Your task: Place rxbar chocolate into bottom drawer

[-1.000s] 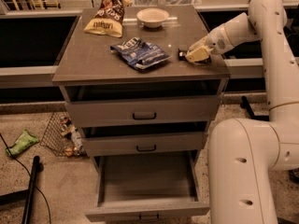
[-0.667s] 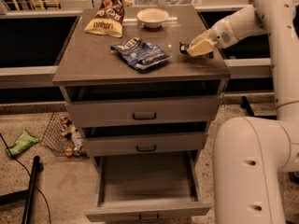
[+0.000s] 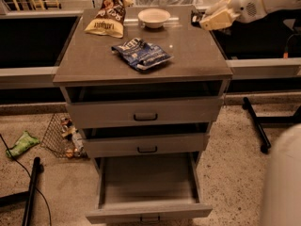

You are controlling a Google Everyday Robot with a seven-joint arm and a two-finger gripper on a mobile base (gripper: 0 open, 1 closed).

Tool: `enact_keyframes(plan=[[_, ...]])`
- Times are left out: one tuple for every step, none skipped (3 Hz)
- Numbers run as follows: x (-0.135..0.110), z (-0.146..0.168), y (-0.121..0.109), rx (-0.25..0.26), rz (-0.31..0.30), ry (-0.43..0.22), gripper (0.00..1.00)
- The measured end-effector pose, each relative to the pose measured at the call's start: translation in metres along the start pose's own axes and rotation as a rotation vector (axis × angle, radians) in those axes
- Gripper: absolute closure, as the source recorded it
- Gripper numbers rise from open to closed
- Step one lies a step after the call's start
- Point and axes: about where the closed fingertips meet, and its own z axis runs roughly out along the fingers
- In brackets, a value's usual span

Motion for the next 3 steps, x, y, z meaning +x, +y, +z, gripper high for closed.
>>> enact_keyframes(plan=[[-0.033, -0.062, 0.017, 0.127, -0.013, -0.114, 1.00], [-0.027, -0.073, 0.023, 0.173, 0.021, -0.161, 1.00], [-0.026, -0.071, 0.023, 0.172, 0.022, -0.159, 1.00]])
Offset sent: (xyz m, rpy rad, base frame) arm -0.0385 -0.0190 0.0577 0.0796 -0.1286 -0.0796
